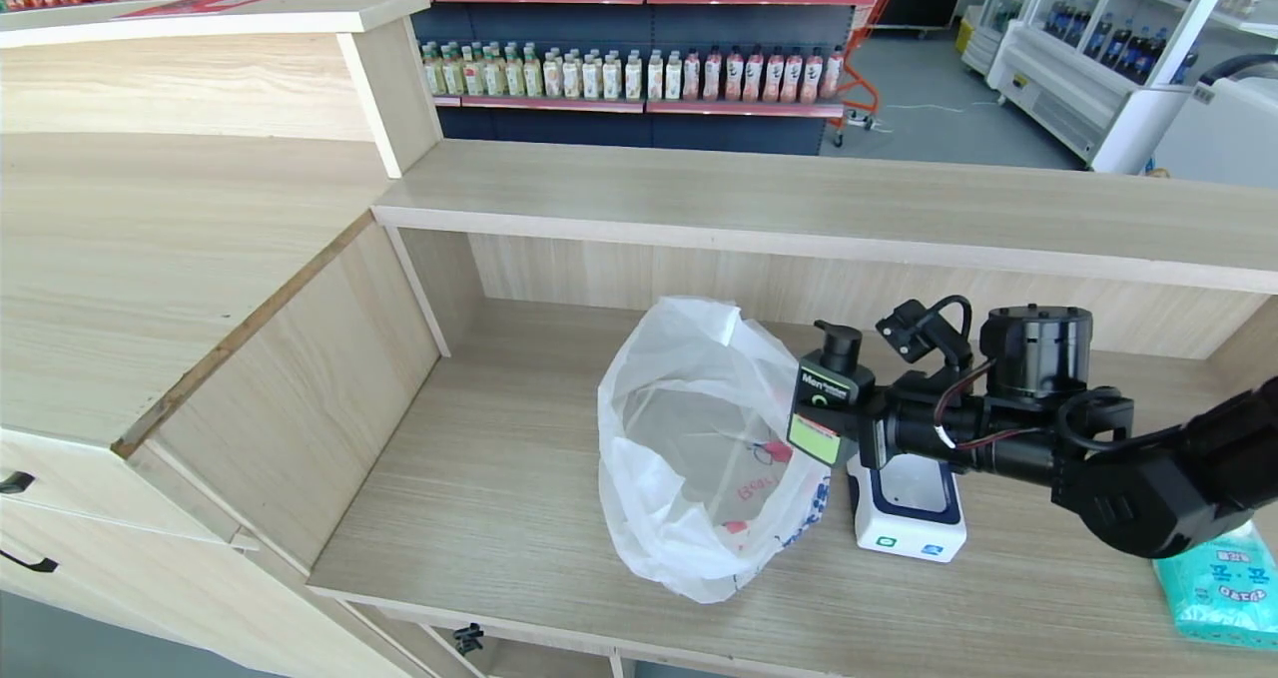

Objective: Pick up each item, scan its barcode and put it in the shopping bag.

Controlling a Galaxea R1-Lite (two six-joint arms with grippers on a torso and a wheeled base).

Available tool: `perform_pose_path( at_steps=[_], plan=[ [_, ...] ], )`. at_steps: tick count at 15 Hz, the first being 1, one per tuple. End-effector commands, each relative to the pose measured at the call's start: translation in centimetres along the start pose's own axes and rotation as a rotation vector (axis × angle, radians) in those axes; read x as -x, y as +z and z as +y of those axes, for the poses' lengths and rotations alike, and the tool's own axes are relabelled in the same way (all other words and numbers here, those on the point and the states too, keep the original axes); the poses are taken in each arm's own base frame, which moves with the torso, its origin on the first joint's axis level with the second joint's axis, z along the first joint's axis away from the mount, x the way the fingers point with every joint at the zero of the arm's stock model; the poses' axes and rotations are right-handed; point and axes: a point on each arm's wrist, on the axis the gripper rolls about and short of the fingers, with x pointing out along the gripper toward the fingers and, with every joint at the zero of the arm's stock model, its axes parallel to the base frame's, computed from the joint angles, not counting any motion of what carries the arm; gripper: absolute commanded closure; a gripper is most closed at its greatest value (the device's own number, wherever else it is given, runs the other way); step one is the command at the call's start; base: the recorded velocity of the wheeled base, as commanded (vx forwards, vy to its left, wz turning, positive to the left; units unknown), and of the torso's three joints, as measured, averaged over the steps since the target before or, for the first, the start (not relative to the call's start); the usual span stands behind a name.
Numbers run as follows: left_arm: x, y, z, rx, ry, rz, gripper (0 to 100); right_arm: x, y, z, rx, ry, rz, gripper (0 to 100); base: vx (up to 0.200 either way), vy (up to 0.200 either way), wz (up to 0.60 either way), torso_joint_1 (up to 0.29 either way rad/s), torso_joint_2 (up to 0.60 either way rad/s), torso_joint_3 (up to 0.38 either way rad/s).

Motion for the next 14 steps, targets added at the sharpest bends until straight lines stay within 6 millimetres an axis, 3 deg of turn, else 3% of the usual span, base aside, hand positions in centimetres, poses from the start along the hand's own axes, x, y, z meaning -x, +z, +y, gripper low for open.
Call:
perform_pose_path(
  at_steps=[1, 14],
  plan=[
    [0.0, 0.0, 0.0, 0.000, 0.000, 0.001, 0, -0.7, -1.1, -0.6, -0.009, -0.005, 0.009, 100, 0.000, 0.000, 0.00, 0.000, 0.00, 0.000],
    [0.0, 0.0, 0.0, 0.000, 0.000, 0.001, 0, -2.2, -1.9, -1.0, 0.016, 0.049, -0.049, 100, 0.000, 0.000, 0.00, 0.000, 0.00, 0.000]
  ],
)
